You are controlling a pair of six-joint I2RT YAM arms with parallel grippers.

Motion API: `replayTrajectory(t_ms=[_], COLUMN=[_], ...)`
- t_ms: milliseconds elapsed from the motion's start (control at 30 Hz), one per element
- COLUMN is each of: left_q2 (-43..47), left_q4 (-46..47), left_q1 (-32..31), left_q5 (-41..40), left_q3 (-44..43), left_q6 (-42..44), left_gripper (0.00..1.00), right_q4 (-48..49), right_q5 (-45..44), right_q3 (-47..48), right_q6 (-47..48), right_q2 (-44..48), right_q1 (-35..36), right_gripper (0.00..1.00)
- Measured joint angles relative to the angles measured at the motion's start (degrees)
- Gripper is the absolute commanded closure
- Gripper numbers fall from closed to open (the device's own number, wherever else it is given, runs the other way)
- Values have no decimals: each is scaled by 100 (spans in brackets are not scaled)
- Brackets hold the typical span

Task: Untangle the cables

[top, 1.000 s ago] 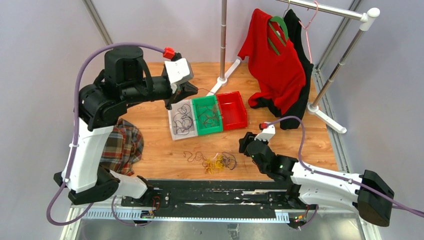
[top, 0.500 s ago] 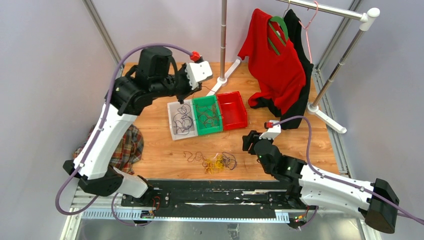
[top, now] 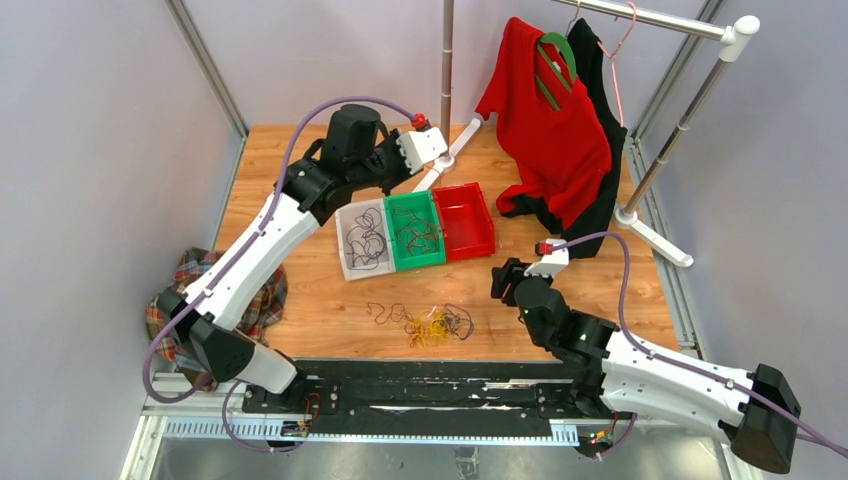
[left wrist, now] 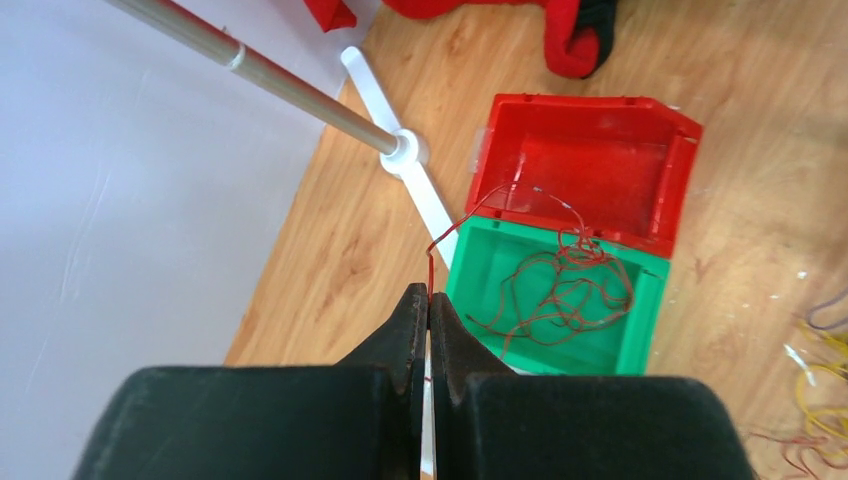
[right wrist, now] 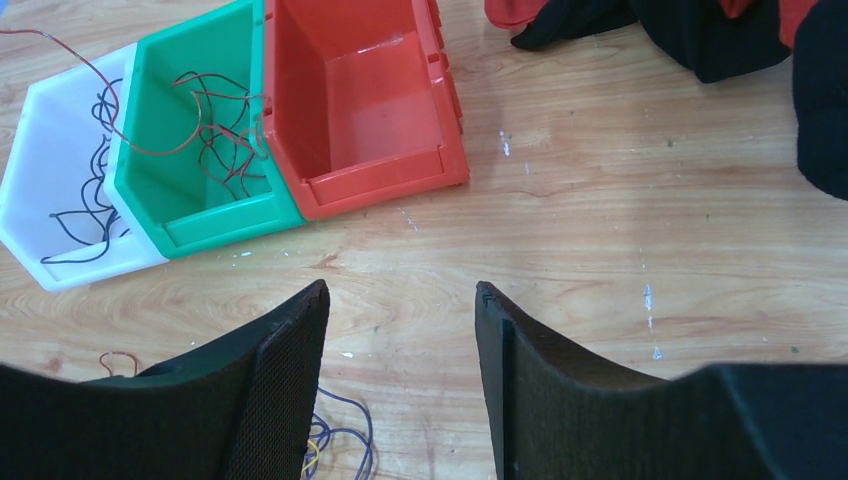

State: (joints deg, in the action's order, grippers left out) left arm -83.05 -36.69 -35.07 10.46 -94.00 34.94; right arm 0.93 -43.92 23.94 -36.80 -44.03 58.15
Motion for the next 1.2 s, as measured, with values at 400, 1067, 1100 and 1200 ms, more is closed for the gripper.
replayTrajectory(t_ms=[400,1067,1100,1200], left_q2=[-409,-234,-111,160], left_q4=[728,435,433,448], left_q1=[157,595,588,568], left_q5=[-79,356,446,658], left_q3=[728,249,208,98], left_q6=[817,1388,1353,1237], left_gripper=[100,100,100,100], right_q4=[-4,-133,-133,-146], right_q5=[-7,129,138,179], right_q3=[-2,-13,-13,-13], right_q6=[9,92,92,92], right_q2=[-11,-140,-140,-133], right_q1=[-107,-254,-254,-254], right_gripper=[46,48,48,48])
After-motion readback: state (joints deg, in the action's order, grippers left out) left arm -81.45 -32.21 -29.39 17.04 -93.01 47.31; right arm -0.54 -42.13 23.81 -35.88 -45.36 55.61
